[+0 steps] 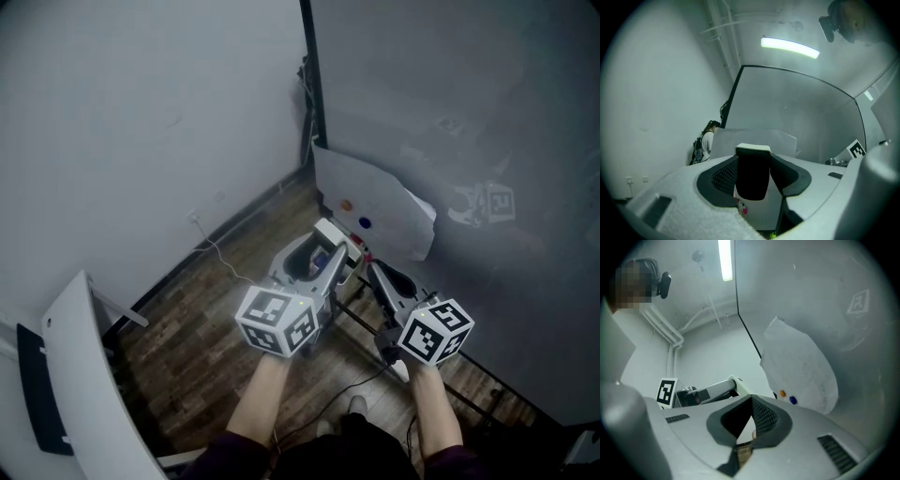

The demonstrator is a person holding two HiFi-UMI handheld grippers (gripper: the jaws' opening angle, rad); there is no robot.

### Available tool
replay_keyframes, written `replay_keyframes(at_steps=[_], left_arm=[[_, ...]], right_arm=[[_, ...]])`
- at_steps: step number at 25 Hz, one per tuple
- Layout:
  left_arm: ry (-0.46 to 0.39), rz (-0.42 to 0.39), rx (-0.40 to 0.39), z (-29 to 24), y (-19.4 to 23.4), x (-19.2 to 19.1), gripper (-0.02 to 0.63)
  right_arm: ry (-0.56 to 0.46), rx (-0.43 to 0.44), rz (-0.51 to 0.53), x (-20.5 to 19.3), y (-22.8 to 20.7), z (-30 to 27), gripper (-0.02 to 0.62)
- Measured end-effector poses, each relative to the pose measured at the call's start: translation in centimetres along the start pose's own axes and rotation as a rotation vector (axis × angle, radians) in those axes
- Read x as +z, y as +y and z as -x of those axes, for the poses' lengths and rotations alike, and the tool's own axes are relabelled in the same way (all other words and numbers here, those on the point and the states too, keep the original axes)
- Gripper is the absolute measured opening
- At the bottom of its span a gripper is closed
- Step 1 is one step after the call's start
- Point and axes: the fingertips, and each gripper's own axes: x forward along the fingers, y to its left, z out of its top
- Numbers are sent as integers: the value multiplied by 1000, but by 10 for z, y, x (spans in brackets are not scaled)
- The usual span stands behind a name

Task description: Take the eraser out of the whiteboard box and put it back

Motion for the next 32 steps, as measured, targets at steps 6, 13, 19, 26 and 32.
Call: replay_keyframes(at_steps=[6, 13, 19, 26, 32], left_arm=[[-76, -37, -3, 25, -15, 30, 202], [-137, -63, -8, 45, -23, 55, 201], [-162, -71, 5, 50, -20, 58, 199], [-160, -73, 2, 50, -19, 57, 198], [-149, -71, -6, 48, -19, 54, 198]], right_arm=[[-44, 41, 31, 20, 22, 7, 3], [-80, 88, 63, 40, 47, 8, 3], [-86, 103, 72, 41, 52, 6, 3], [-86, 100, 74, 41, 51, 6, 3], [-88, 95, 72, 42, 49, 7, 3]])
